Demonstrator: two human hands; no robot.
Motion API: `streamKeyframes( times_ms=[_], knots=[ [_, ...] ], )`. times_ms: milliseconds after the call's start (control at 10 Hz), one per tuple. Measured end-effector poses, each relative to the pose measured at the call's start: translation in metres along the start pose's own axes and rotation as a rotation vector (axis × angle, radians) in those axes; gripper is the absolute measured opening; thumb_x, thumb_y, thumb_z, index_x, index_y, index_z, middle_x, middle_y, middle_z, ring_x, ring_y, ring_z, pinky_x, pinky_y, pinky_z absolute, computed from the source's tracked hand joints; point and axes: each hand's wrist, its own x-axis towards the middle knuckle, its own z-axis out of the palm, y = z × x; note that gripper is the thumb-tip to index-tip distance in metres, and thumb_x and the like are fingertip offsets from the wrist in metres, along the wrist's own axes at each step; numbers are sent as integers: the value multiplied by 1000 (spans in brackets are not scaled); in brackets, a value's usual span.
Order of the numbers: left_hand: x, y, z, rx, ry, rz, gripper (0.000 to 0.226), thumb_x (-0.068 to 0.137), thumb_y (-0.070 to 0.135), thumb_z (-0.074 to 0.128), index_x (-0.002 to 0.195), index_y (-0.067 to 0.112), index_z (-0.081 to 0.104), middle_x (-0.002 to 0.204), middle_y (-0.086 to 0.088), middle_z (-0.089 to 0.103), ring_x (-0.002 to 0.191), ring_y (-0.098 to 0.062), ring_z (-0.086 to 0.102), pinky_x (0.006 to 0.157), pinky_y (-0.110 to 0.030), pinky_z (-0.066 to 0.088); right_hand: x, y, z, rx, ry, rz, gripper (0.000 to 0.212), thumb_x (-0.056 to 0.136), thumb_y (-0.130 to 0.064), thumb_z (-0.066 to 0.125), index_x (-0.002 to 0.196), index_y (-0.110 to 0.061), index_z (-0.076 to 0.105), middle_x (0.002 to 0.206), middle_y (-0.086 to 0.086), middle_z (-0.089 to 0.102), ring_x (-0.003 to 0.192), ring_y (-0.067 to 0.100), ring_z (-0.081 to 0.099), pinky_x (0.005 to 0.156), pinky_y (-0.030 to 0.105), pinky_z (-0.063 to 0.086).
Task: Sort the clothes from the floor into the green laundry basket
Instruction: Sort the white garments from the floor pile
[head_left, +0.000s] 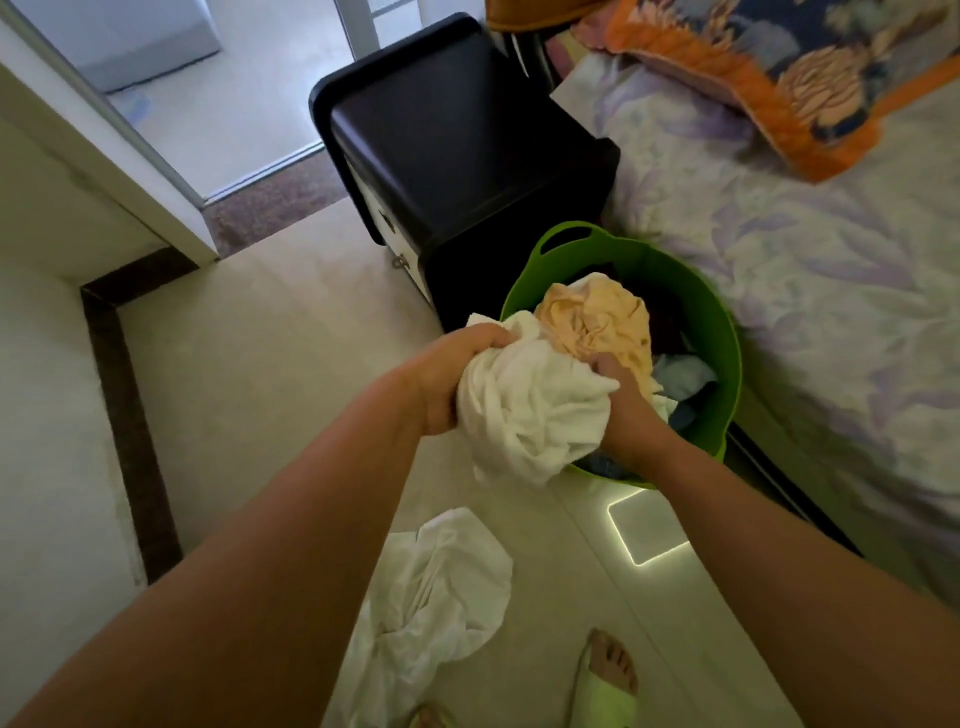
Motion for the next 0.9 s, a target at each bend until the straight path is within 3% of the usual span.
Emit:
streamKeyframes(
  times_ms=[100, 200, 300, 400, 500, 600, 700, 900],
  knots=[
    [31, 7, 23, -308, 73, 72, 37, 91, 48, 56, 113, 20, 66, 112, -8, 71, 106, -29, 65, 96, -45, 49, 5, 4, -34, -45, 1, 106, 59, 81, -15, 64, 135, -6, 44, 114, 3, 54, 108, 18, 54, 78, 7, 45],
    [61, 7, 41, -475, 264, 134, 40, 91, 49, 57, 121, 22, 60, 121, -7, 66, 109, -27, 62, 97, -44, 50, 21, 23, -58, 15, 128, 196, 59, 79, -26, 67, 133, -17, 45, 109, -7, 52, 110, 16, 56, 81, 18, 42],
    [86, -1, 55, -264, 431, 141, 64, 90, 45, 57, 146, 23, 35, 136, -2, 51, 110, -21, 54, 95, -39, 46, 40, 52, -67, -67, 375, 338, 58, 71, -43, 60, 119, -15, 43, 115, 7, 58, 107, 32, 58, 82, 36, 44],
    [109, -15, 70, 90, 433, 127, 77, 87, 48, 57, 151, 32, 18, 147, -3, 40, 126, -30, 46, 106, -46, 39, 59, 80, -62, -52, 375, 594, 73, 80, -41, 65, 136, -12, 28, 137, 18, 44, 118, 38, 51, 88, 42, 44],
    [127, -22, 91, 503, 334, 248, 81, 94, 37, 55, 154, 32, 1, 154, -1, 29, 134, -28, 39, 98, -33, 37, 77, 97, -55, -157, 183, 607, 109, 79, -47, 69, 152, -26, -9, 157, 16, 8, 139, 41, 26, 109, 50, 35],
    [158, -32, 104, 921, 234, 280, 94, 82, 50, 56, 151, 40, -7, 162, -2, 0, 144, -32, 21, 106, -40, 35, 90, 103, -50, -415, 182, 386, 101, 84, -45, 64, 149, -40, -13, 160, 8, -15, 145, 41, 8, 111, 56, 28],
    [173, -38, 108, 1331, 243, 195, 97, 87, 44, 61, 148, 44, -14, 160, 0, -21, 147, -38, -4, 114, -54, 25, 98, 102, -43, -612, 165, 224, 84, 93, -40, 53, 148, -46, -10, 159, 1, -23, 147, 38, -5, 112, 65, 17],
    [211, -42, 102, 1524, 182, 61, 119, 74, 49, 76, 143, 50, -21, 153, 8, -35, 143, -42, -20, 107, -68, 25, 122, 134, -28, -636, -37, 382, 76, 97, -44, 44, 150, -42, -11, 160, 0, -16, 145, 43, -7, 108, 72, 10]
  ],
)
